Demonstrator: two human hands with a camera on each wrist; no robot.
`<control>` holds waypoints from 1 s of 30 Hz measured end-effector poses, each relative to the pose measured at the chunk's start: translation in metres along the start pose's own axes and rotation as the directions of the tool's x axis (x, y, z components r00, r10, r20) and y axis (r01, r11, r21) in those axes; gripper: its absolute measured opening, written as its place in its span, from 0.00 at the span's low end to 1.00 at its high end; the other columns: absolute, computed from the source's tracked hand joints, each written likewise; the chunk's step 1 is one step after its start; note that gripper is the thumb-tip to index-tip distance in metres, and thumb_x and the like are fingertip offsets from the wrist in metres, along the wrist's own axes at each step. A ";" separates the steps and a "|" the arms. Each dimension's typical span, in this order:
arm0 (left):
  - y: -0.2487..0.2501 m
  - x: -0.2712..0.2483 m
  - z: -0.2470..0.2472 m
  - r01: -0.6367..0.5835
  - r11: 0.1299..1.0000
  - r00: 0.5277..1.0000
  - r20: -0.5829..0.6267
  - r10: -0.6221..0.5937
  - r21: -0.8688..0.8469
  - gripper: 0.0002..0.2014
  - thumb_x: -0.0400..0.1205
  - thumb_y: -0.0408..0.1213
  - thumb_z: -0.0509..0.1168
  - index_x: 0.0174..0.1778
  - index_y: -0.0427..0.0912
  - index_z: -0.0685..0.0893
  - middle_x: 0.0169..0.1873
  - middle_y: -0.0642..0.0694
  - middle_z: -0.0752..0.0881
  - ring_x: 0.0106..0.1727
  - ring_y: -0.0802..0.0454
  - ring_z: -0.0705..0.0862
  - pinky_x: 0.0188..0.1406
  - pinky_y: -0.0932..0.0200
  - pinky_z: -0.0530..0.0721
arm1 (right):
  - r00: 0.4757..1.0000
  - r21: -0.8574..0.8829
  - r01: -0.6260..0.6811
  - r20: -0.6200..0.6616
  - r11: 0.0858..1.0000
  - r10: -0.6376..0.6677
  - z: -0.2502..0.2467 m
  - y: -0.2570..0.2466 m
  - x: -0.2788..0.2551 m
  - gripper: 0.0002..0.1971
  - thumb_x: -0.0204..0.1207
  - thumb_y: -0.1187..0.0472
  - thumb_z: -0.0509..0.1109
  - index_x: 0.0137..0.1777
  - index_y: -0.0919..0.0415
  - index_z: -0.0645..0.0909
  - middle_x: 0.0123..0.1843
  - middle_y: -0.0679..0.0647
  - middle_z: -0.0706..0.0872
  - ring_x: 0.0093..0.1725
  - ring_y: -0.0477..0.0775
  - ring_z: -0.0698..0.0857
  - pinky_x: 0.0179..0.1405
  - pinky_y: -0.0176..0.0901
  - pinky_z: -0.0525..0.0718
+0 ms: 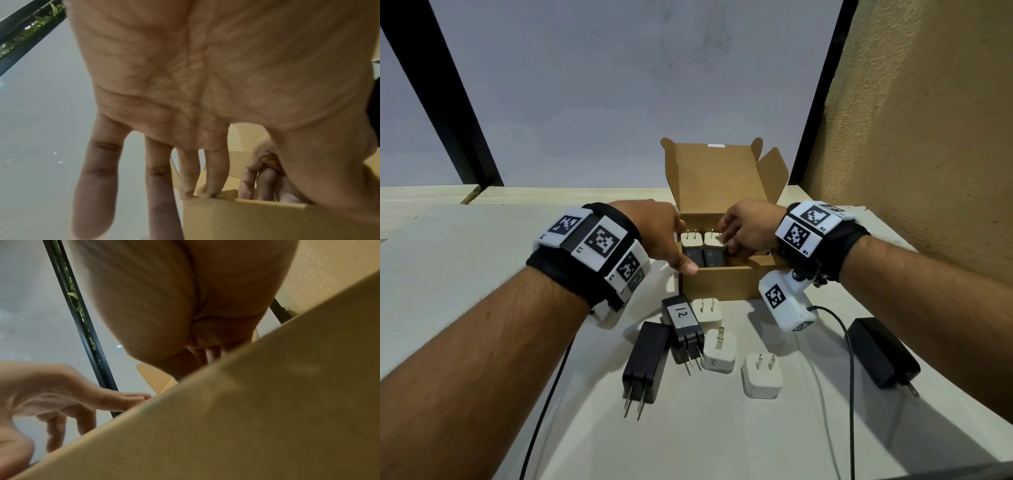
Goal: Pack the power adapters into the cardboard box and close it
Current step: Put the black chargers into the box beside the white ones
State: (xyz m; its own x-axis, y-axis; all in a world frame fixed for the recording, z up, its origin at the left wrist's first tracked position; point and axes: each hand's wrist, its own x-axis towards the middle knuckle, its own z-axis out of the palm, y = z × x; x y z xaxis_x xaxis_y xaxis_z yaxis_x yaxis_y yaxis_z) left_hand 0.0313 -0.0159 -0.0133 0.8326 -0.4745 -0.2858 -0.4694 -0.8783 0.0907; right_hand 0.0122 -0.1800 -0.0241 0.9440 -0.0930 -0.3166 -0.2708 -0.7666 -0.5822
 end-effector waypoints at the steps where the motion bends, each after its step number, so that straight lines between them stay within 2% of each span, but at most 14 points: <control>1: 0.000 0.000 0.000 0.000 1.000 1.000 -0.002 0.000 0.000 0.47 0.66 0.66 0.70 0.78 0.46 0.67 0.77 0.50 0.71 0.76 0.47 0.70 0.74 0.47 0.65 | 1.000 -0.001 0.011 0.011 1.000 -0.011 0.001 0.000 0.001 0.17 0.79 0.77 0.65 0.66 0.66 0.78 0.62 0.65 0.87 0.57 0.64 0.88 0.58 0.59 0.87; 3: -0.001 0.001 0.000 0.000 1.000 1.000 -0.003 0.000 0.001 0.47 0.65 0.66 0.70 0.78 0.46 0.68 0.77 0.50 0.71 0.76 0.46 0.71 0.74 0.47 0.66 | 0.999 -0.027 0.031 0.016 0.999 -0.031 0.003 0.000 0.002 0.18 0.79 0.77 0.65 0.67 0.66 0.78 0.63 0.65 0.87 0.54 0.63 0.88 0.55 0.58 0.88; 6: -0.001 0.001 0.000 0.001 1.000 1.000 -0.002 -0.001 -0.005 0.47 0.65 0.66 0.70 0.78 0.46 0.68 0.77 0.49 0.71 0.76 0.46 0.70 0.74 0.46 0.65 | 0.998 -0.068 0.060 0.001 0.996 -0.060 -0.002 0.000 0.002 0.19 0.79 0.76 0.65 0.68 0.63 0.77 0.62 0.63 0.87 0.47 0.59 0.87 0.34 0.43 0.86; 7: -0.002 0.001 0.000 0.003 1.000 1.000 -0.002 -0.003 -0.009 0.47 0.65 0.66 0.70 0.78 0.46 0.68 0.77 0.49 0.71 0.76 0.46 0.70 0.74 0.46 0.65 | 0.996 -0.118 0.083 -0.020 0.989 -0.086 -0.007 0.000 0.001 0.19 0.78 0.76 0.65 0.67 0.62 0.78 0.61 0.61 0.88 0.48 0.58 0.87 0.33 0.41 0.86; 10: -0.002 0.001 0.001 0.006 1.000 1.000 -0.001 -0.006 -0.010 0.47 0.65 0.66 0.71 0.78 0.47 0.67 0.77 0.50 0.71 0.76 0.46 0.70 0.74 0.45 0.65 | 0.971 -0.442 0.100 -0.151 0.892 -0.183 -0.026 0.002 -0.003 0.15 0.77 0.72 0.67 0.61 0.59 0.84 0.60 0.55 0.87 0.57 0.56 0.86 0.50 0.43 0.85; 12: -0.002 0.001 0.001 0.009 1.000 1.000 0.000 -0.009 -0.014 0.47 0.66 0.65 0.71 0.78 0.47 0.67 0.77 0.50 0.70 0.77 0.46 0.69 0.74 0.46 0.64 | 0.970 -0.586 0.061 -0.155 0.808 -0.185 -0.031 0.005 -0.004 0.12 0.78 0.70 0.67 0.57 0.59 0.87 0.59 0.54 0.88 0.59 0.56 0.85 0.57 0.43 0.83; 15: -0.002 0.002 0.001 0.008 1.000 1.000 0.006 -0.008 -0.008 0.47 0.66 0.65 0.70 0.79 0.47 0.67 0.78 0.50 0.69 0.77 0.46 0.68 0.75 0.46 0.63 | 0.985 -0.733 0.028 -0.097 0.680 -0.145 -0.026 0.014 0.000 0.13 0.74 0.65 0.71 0.57 0.56 0.87 0.56 0.52 0.89 0.58 0.57 0.85 0.62 0.48 0.82; 18: -0.003 0.004 0.002 0.013 1.000 1.000 0.006 -0.013 -0.011 0.47 0.65 0.66 0.70 0.79 0.48 0.66 0.78 0.50 0.69 0.77 0.46 0.68 0.75 0.45 0.63 | 0.984 -0.807 -0.036 -0.130 0.589 -0.118 -0.026 0.020 0.005 0.15 0.72 0.58 0.73 0.59 0.51 0.86 0.55 0.51 0.88 0.61 0.57 0.82 0.68 0.54 0.69; 23: -0.003 0.004 0.002 0.013 1.000 1.000 0.006 -0.013 -0.023 0.47 0.65 0.66 0.70 0.78 0.48 0.67 0.78 0.51 0.70 0.77 0.46 0.69 0.75 0.45 0.63 | 0.989 -0.809 -0.019 -0.102 0.587 -0.108 -0.026 0.023 0.005 0.17 0.77 0.62 0.68 0.64 0.48 0.83 0.56 0.49 0.86 0.66 0.56 0.79 0.71 0.55 0.62; 26: -0.003 0.003 0.002 0.014 1.000 1.000 0.005 -0.014 -0.023 0.46 0.66 0.65 0.70 0.78 0.48 0.67 0.78 0.50 0.70 0.77 0.45 0.69 0.75 0.45 0.64 | 0.989 -0.800 0.003 -0.087 0.600 -0.121 -0.026 0.022 0.005 0.19 0.78 0.62 0.67 0.67 0.47 0.81 0.61 0.49 0.86 0.68 0.57 0.78 0.72 0.56 0.60; 28: -0.003 0.003 0.002 0.018 1.000 1.000 -0.002 -0.018 -0.024 0.47 0.65 0.66 0.71 0.78 0.48 0.67 0.77 0.50 0.70 0.76 0.46 0.70 0.74 0.45 0.64 | 0.987 -0.792 0.018 -0.083 0.610 -0.136 -0.026 0.024 0.004 0.19 0.78 0.62 0.66 0.68 0.47 0.81 0.62 0.49 0.86 0.68 0.56 0.78 0.72 0.56 0.61; 30: -0.004 0.003 0.002 0.023 0.999 1.000 -0.002 -0.023 -0.028 0.48 0.64 0.67 0.71 0.78 0.49 0.67 0.77 0.51 0.71 0.76 0.46 0.70 0.74 0.45 0.64 | 0.983 -0.760 0.060 -0.068 0.648 -0.170 -0.027 0.027 0.002 0.20 0.78 0.65 0.65 0.67 0.48 0.82 0.59 0.46 0.88 0.65 0.53 0.81 0.71 0.53 0.68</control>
State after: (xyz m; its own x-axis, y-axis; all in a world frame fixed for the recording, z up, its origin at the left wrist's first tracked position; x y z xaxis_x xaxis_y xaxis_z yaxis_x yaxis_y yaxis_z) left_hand 0.0346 -0.0137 -0.0165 0.8438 -0.4542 -0.2860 -0.4416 -0.8903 0.1109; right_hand 0.0120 -0.2185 -0.0203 0.9868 -0.0041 -0.1618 0.0242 -0.9847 0.1728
